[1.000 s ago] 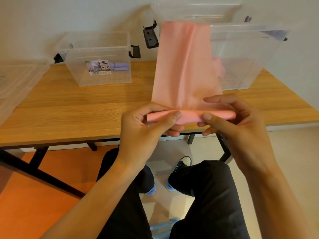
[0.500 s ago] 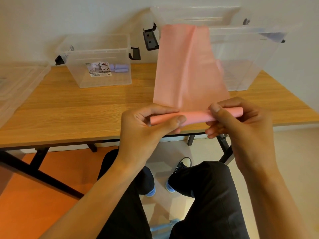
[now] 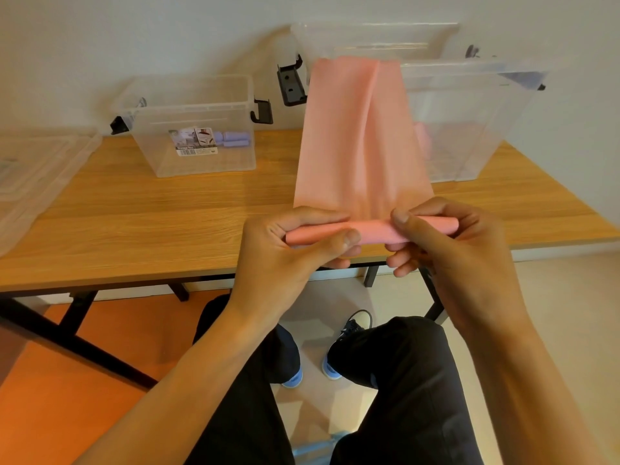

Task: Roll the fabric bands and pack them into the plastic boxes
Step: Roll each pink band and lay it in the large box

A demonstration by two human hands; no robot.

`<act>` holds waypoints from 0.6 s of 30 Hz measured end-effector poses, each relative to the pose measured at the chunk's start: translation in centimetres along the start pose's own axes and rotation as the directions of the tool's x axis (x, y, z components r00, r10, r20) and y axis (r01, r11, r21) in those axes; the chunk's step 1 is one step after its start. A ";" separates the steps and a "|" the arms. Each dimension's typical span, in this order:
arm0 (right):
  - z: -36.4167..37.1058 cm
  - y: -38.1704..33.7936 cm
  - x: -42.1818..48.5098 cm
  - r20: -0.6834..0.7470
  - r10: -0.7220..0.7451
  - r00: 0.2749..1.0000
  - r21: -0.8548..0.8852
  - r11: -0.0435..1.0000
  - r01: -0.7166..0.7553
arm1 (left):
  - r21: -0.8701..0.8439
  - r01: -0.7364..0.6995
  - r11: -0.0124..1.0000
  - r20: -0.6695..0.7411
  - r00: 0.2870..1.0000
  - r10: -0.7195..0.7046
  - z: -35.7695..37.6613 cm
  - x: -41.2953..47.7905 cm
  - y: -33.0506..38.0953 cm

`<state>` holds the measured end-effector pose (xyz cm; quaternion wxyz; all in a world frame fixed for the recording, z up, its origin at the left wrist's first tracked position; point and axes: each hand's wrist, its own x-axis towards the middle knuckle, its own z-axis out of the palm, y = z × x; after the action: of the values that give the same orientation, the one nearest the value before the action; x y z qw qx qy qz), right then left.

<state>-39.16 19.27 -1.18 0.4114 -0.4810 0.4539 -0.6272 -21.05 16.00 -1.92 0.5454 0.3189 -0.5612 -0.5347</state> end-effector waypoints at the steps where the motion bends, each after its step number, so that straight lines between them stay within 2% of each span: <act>1: 0.0 -0.2 0.0 -0.004 -0.004 1.000 -0.018 1.000 0.004 | 0.004 -0.009 1.000 -0.006 1.000 0.009 0.1 0.0 0.0; 8: -0.3 -0.9 0.1 0.059 -0.008 0.998 -0.026 1.000 0.009 | -0.008 -0.003 1.000 -0.021 1.000 0.003 0.3 -0.2 0.5; 18: -0.3 -1.5 -0.4 -0.005 -0.007 1.000 -0.040 0.999 0.007 | 0.002 -0.012 1.000 0.024 1.000 0.012 -0.2 0.1 0.9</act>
<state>-39.52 20.06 0.14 0.3985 -0.4891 0.4655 -0.6206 -20.66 16.09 -1.13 0.5414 0.3096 -0.5702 -0.5347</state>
